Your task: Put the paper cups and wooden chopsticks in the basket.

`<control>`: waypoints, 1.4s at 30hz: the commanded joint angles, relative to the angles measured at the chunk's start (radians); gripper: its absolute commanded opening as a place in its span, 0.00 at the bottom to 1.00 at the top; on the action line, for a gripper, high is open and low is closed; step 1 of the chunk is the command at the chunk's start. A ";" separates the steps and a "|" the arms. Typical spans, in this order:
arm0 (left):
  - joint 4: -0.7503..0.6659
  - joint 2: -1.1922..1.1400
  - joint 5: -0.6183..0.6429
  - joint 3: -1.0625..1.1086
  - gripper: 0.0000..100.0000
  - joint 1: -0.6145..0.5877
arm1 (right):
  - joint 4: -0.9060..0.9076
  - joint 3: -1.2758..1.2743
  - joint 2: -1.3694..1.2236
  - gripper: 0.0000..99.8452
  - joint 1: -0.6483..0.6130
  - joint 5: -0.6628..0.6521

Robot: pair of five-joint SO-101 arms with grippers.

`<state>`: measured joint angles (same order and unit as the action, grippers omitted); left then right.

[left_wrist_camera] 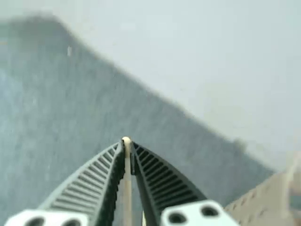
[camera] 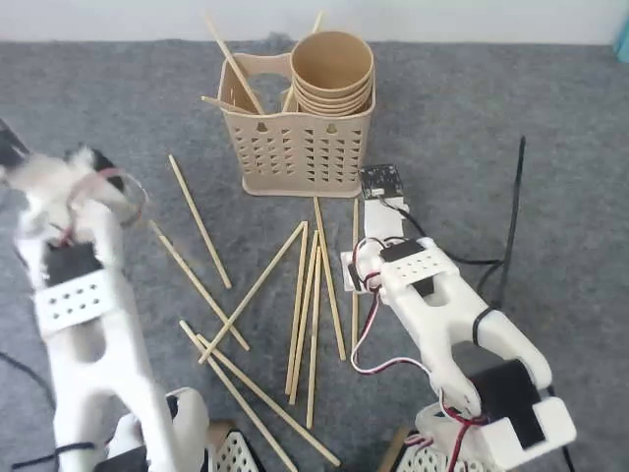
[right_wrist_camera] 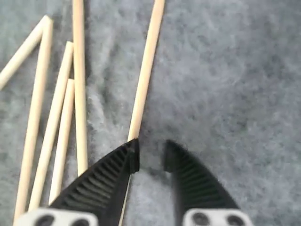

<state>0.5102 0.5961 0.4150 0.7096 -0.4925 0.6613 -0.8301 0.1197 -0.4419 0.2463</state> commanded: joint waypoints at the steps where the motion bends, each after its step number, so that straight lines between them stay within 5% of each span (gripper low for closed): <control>1: 0.060 0.038 -0.115 -0.363 0.01 0.029 | -0.033 0.003 0.056 0.16 -0.016 0.017; 5: -0.011 0.037 -0.170 -0.473 0.01 0.124 | -0.091 0.003 0.031 0.16 -0.018 0.018; 14: -0.427 -0.106 -0.164 -0.519 0.01 0.359 | -0.120 0.011 -0.010 0.16 -0.008 0.017; 23: -0.307 -0.391 -0.166 -0.783 0.01 0.457 | -0.154 0.003 -0.016 0.16 -0.012 0.020; 28: -0.305 -0.445 -0.164 -0.794 0.01 0.417 | -0.165 0.048 -0.094 0.14 -0.010 0.043; 32: -0.299 -0.451 -0.163 -0.792 0.01 0.324 | -0.073 0.161 -0.189 0.03 -0.005 0.095; 39: 0.094 -0.479 -0.150 -0.794 0.01 0.161 | 0.097 0.305 -0.286 0.01 -0.004 0.095; 42: 0.189 -0.549 -0.049 -0.799 0.01 0.084 | 0.102 0.278 -0.252 0.01 -0.002 0.095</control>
<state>0.5577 0.0944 0.2601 -0.0391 -0.3191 0.7396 -0.5524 -0.1550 -0.4388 0.3261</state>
